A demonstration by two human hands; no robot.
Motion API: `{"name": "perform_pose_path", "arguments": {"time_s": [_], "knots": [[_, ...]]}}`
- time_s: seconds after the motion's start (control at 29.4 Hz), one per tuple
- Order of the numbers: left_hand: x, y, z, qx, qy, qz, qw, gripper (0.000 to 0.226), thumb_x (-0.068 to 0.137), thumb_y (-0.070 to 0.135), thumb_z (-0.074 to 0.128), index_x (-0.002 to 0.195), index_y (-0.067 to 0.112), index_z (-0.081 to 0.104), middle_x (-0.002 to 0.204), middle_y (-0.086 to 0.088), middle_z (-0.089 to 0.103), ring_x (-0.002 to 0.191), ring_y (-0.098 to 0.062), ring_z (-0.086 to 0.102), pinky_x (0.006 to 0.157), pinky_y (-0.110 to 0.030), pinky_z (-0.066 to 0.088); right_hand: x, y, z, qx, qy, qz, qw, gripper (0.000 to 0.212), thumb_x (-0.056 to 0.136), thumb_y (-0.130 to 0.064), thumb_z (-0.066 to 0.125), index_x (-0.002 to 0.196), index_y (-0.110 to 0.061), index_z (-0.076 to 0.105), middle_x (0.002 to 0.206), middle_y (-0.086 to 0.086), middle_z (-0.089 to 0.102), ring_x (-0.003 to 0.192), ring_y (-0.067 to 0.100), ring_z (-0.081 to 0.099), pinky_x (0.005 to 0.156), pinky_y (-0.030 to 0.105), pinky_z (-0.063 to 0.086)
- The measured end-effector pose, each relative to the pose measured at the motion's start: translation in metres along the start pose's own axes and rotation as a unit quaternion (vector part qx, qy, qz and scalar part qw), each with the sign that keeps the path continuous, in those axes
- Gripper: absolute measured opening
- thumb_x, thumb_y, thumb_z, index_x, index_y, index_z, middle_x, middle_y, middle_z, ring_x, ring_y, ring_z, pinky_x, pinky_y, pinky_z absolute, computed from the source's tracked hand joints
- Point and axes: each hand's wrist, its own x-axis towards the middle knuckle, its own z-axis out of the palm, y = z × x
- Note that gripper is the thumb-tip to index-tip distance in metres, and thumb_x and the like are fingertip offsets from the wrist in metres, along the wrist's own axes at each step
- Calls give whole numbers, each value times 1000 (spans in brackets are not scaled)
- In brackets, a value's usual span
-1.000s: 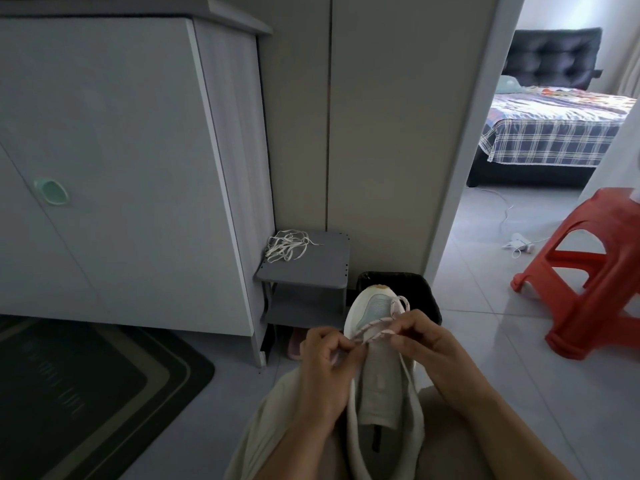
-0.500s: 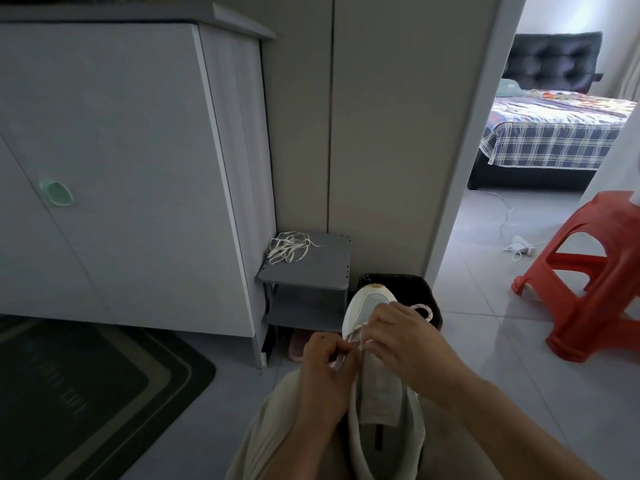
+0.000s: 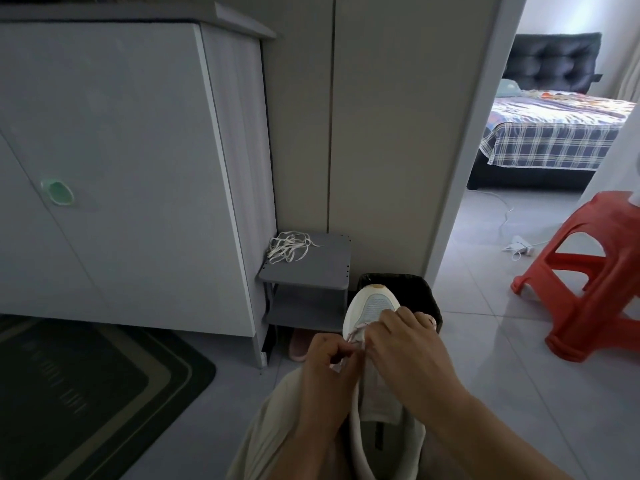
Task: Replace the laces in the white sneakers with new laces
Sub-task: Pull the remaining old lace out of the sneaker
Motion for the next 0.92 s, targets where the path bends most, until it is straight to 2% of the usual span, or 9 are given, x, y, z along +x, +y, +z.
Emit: {"name": "perform_pose_path", "arguments": {"time_s": [0.17, 0.27, 0.34, 0.44, 0.51, 0.58, 0.68, 0.78, 0.92], "knots": [[2, 1, -4, 7, -1, 18, 1000, 18, 65, 49, 53, 61, 31, 53, 79, 3, 54, 79, 0, 53, 68, -7, 42, 6, 2, 1, -38, -35, 8, 999, 44, 24, -28, 94, 54, -17, 64, 51, -4, 60, 46, 13, 58, 46, 27, 51], [3, 1, -4, 31, -5, 13, 999, 17, 67, 43, 59, 59, 30, 50, 77, 5, 52, 78, 3, 52, 67, -6, 40, 2, 3, -9, 70, -50, 18, 996, 29, 52, -28, 86, 62, -24, 59, 58, -16, 53, 57, 4, 55, 60, 21, 52], [3, 1, -4, 38, 23, -2, 999, 29, 73, 16, 70, 57, 26, 48, 76, 5, 50, 76, 1, 50, 66, -7, 40, -7, 16, -24, 193, -144, 17, 970, 14, 75, -24, 66, 70, -27, 53, 66, -16, 47, 66, 3, 48, 66, 12, 43], [2, 5, -6, 39, 27, -11, 999, 36, 77, -1, 68, 58, 23, 50, 78, 4, 52, 78, -2, 50, 66, -8, 40, -33, 51, -49, 328, -236, 9, 914, 4, 72, -31, 59, 72, -34, 56, 77, -12, 57, 70, 3, 51, 61, 12, 40], [1, 8, -6, 45, -10, -9, 999, 30, 79, 4, 68, 60, 23, 53, 83, 2, 54, 80, -3, 51, 67, -8, 41, -44, 78, -59, 342, -254, 59, 903, 24, 76, -23, 64, 83, -44, 56, 84, -19, 59, 70, 3, 52, 61, 13, 41], [-2, 10, -6, 39, -12, -13, 999, 29, 79, 3, 68, 61, 21, 54, 84, 0, 55, 79, 0, 52, 66, -7, 41, -46, 90, -55, 318, -206, 84, 921, 37, 82, -13, 64, 89, -48, 56, 89, -20, 59, 73, 3, 53, 61, 13, 41], [-3, 12, -2, 34, 14, -17, 999, 37, 77, -2, 68, 58, 25, 52, 81, 0, 55, 77, 3, 52, 63, -6, 41, -24, 56, -50, 260, -86, 85, 958, 12, 84, -28, 63, 83, -39, 57, 79, -13, 55, 78, 4, 52, 63, 11, 40], [-5, 10, 0, 39, 10, -10, 999, 38, 75, -4, 69, 61, 27, 53, 82, 2, 55, 80, 3, 54, 65, -6, 43, -4, 8, -29, 112, -123, 58, 984, 26, 93, -42, 46, 115, -28, 51, 109, -16, 52, 100, 0, 50, 87, 13, 40], [-4, 10, -4, 47, 4, -4, 999, 37, 76, -3, 69, 64, 29, 54, 84, 5, 54, 83, 5, 54, 67, -6, 43, 4, -9, -10, 29, -149, 27, 988, 34, 98, -29, 39, 130, -17, 42, 133, -1, 47, 124, 13, 43, 108, 27, 28]]}}
